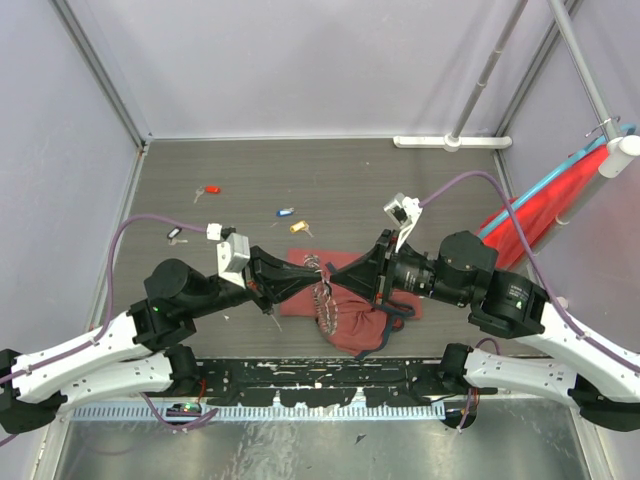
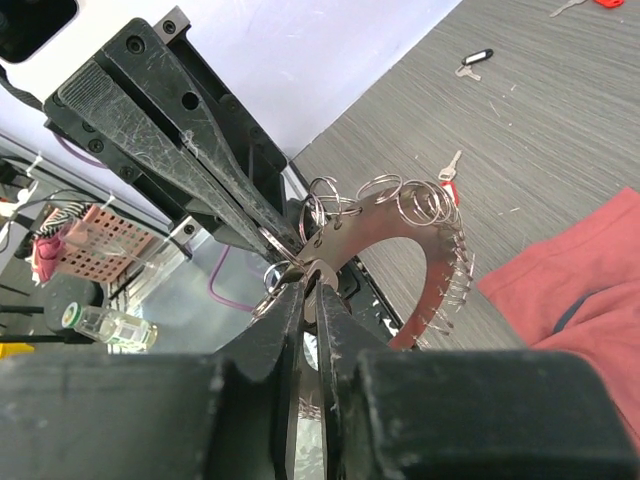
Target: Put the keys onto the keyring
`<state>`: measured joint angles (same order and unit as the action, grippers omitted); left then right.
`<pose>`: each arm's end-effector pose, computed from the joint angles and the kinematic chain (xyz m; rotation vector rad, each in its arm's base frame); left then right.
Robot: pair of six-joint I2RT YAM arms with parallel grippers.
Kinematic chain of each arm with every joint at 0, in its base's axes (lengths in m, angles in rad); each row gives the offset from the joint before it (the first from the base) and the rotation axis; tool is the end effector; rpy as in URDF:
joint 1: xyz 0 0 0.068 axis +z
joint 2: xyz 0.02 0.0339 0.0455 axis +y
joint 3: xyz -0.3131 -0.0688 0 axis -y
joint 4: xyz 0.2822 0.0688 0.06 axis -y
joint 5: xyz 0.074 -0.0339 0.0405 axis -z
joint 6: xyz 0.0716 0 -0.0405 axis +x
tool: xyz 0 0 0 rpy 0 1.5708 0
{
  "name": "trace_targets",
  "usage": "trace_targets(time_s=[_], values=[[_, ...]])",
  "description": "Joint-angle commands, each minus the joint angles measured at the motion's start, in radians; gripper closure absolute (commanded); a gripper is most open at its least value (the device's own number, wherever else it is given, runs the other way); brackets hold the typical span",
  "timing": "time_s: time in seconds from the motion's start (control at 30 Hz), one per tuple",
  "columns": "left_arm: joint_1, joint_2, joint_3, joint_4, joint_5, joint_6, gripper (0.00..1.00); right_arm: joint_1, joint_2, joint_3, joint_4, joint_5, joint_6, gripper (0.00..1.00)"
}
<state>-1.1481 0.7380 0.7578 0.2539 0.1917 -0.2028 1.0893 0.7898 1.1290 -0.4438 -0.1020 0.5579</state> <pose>0.0730 -0.1955 0.4287 0.7976 1.1687 -1.2633 0.0816 0.1719 0.4712 -0.5693 1.7673 1.2896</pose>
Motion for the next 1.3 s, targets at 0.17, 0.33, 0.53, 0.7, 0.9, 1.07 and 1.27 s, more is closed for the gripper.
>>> trace_targets(time_s=[0.17, 0.33, 0.53, 0.7, 0.9, 1.07, 1.27], values=[[-0.001, 0.009, 0.057, 0.035, 0.006, 0.004, 1.0, 0.0, 0.003, 0.072, -0.039, 0.03, -0.071, 0.79], [-0.002, 0.02, 0.067, 0.031, 0.034, -0.003, 1.0, 0.0, -0.034, 0.069, 0.017, -0.007, -0.179, 0.7], [-0.003, 0.047, 0.106, 0.032, 0.134, -0.022, 1.0, 0.0, -0.067, 0.03, 0.101, -0.105, -0.359, 0.73], [-0.002, 0.062, 0.13, 0.038, 0.195, -0.039, 1.0, 0.0, -0.069, 0.038, 0.101, -0.154, -0.465, 0.79], [-0.001, 0.07, 0.137, 0.037, 0.216, -0.044, 1.0, 0.0, -0.057, 0.064, 0.075, -0.212, -0.483, 0.74], [-0.004, 0.081, 0.144, 0.041, 0.224, -0.044, 1.0, 0.0, -0.041, 0.063, 0.071, -0.252, -0.484, 0.72], [-0.002, 0.086, 0.148, 0.039, 0.228, -0.046, 1.0, 0.0, -0.019, 0.066, 0.07, -0.287, -0.489, 0.74]])
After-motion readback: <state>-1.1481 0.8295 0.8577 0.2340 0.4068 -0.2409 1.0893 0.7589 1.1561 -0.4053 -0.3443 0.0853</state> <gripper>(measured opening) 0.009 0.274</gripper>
